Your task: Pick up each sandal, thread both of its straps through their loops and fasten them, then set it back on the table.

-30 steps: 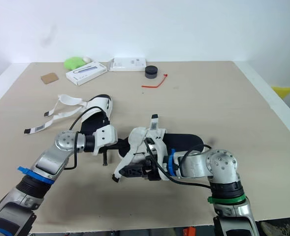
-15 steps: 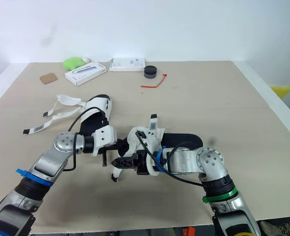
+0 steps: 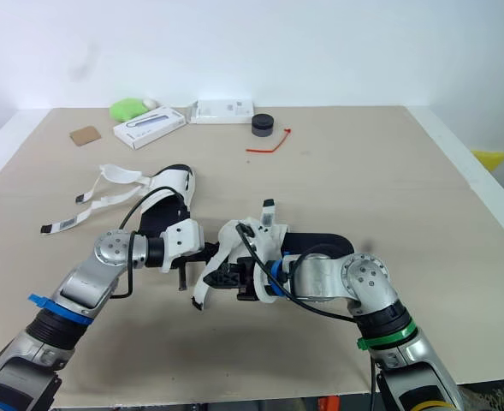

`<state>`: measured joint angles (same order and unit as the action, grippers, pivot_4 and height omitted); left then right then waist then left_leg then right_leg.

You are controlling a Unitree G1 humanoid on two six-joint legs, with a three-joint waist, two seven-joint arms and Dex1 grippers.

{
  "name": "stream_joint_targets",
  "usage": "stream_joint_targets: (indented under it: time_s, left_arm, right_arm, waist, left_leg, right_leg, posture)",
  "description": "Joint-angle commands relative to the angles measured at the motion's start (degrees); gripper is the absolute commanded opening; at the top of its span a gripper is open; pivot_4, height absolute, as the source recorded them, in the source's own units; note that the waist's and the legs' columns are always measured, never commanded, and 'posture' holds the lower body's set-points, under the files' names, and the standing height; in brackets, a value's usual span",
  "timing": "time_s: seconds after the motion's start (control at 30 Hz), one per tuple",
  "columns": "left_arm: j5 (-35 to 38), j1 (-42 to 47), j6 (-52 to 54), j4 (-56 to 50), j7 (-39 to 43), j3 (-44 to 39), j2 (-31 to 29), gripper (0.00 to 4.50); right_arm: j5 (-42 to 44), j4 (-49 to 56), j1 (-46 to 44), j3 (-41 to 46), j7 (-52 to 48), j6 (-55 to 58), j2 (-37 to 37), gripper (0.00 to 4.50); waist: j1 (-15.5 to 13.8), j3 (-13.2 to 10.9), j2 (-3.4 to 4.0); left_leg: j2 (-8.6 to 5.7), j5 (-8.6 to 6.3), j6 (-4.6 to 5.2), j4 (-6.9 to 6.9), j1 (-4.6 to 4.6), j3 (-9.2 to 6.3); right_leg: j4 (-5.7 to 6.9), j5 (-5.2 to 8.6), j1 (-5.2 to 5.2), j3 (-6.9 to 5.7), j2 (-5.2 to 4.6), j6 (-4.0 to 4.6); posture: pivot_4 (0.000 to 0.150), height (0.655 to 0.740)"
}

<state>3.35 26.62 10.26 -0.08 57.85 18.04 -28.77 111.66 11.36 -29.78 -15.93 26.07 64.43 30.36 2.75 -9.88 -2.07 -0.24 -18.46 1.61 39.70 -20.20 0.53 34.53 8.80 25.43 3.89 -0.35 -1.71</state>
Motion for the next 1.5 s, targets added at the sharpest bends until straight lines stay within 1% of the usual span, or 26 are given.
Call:
stream_joint_targets:
  time_s: [0.03,0.17,0.3,0.37,0.47,0.6,0.7,0.8,1.07,1.27,1.5]
  left_arm:
    - [-1.77,-1.63,1.49,2.20,0.77,2.13,-0.86,0.00]
    - [-1.80,-1.28,1.21,2.74,0.82,2.16,-0.75,0.00]
    - [-1.97,-0.55,0.58,3.85,0.81,2.43,-0.20,0.00]
    - [-2.09,-0.01,0.17,4.52,0.69,2.65,0.41,0.00]
    - [-2.24,0.41,-0.29,5.21,0.60,2.74,0.86,0.00]
    - [-2.27,0.68,-0.79,5.71,0.51,2.83,1.03,0.00]
    - [-2.31,0.84,-1.00,5.97,0.41,2.89,1.16,0.00]
    - [-2.35,0.88,-1.20,6.09,0.17,2.94,1.25,0.00]
    - [-2.32,0.56,-1.37,5.91,-0.09,2.93,1.14,0.00]
    - [-2.32,0.53,-1.38,5.80,-0.21,2.98,1.13,0.00]
    - [-2.35,0.51,-1.35,5.84,-0.26,2.88,0.93,0.00]
  right_arm:
    - [1.34,2.13,-4.23,3.64,-7.22,2.41,3.52,0.05]
    - [1.34,-0.14,-9.38,5.19,-14.08,5.38,8.41,0.05]
    - [0.99,-7.39,-17.58,5.67,-20.68,9.50,12.66,0.05]
    - [-4.67,-11.46,-21.21,5.14,-26.26,13.53,14.33,0.05]
    - [-11.29,-14.76,-23.35,4.60,-32.45,16.68,14.83,0.05]
    - [-18.82,-18.14,-25.51,4.95,-38.91,19.47,13.73,0.05]
    - [-23.55,-19.34,-26.28,5.33,-43.16,21.80,13.06,0.05]
    - [-30.32,-19.88,-26.57,4.20,-48.42,23.17,13.45,0.05]
    - [-44.32,-19.91,-27.99,2.72,-59.97,22.42,13.41,0.05]
    - [-51.46,-20.16,-29.01,1.85,-66.82,22.52,12.80,0.05]
    - [-55.60,-19.11,-30.09,2.01,-71.59,24.38,11.50,0.05]
  waist:
    - [0.00,-0.01,0.02]
    - [-0.06,0.00,0.01]
    - [-0.12,-0.01,0.04]
    - [-0.17,0.00,0.06]
    - [-0.29,0.04,0.06]
    - [-0.36,0.05,0.08]
    - [-0.36,0.05,0.09]
    - [-0.39,0.06,0.10]
    - [-0.39,0.07,0.13]
    - [-0.39,0.08,0.14]
    - [-0.38,0.08,0.15]
  left_leg:
    - [-0.01,0.00,0.00,0.00,-0.01,0.01]
    - [-0.01,0.00,0.00,0.00,-0.01,0.02]
    - [-0.01,0.00,0.01,0.00,-0.01,-0.06]
    - [-0.02,0.00,0.01,0.00,-0.02,-0.04]
    - [-0.03,0.00,0.01,0.01,-0.03,-0.06]
    - [-0.05,-0.01,0.02,0.00,-0.16,-0.13]
    - [-0.09,0.00,0.01,0.01,-0.18,-0.13]
    - [-0.11,0.00,0.01,0.04,-0.16,-0.21]
    - [-0.16,0.00,0.01,0.05,-0.10,-0.28]
    - [-0.19,0.00,0.01,0.08,-0.06,-0.36]
    - [-0.22,0.01,-0.01,0.09,-0.01,-0.41]
  right_leg:
    - [-0.01,0.00,0.01,0.00,-0.01,0.00]
    - [-0.02,-0.01,0.02,-0.02,-0.01,-0.01]
    - [-0.03,0.01,-0.01,-0.10,0.00,0.03]
    - [-0.03,0.00,-0.01,-0.10,-0.03,0.03]
    - [-0.06,0.00,-0.03,-0.12,-0.05,0.02]
    - [-0.16,-0.02,-0.02,-0.20,-0.10,-0.02]
    - [-0.18,-0.06,-0.01,-0.20,-0.16,-0.07]
    - [-0.21,-0.06,-0.02,-0.29,-0.21,-0.08]
    - [-0.23,-0.07,-0.02,-0.40,-0.27,-0.08]
    - [-0.23,-0.07,-0.02,-0.49,-0.32,-0.08]
    - [-0.23,-0.16,-0.01,-0.66,-0.44,0.07]
  posture:
    - [0.150,0.7400]
    - [0.150,0.7400]
    - [0.150,0.7400]
    - [0.150,0.7400]
    - [0.150,0.7400]
    - [0.150,0.7400]
    - [0.150,0.7400]
    - [0.150,0.7400]
    - [0.150,0.7400]
    - [0.150,0.7400]
    - [0.150,0.7400]
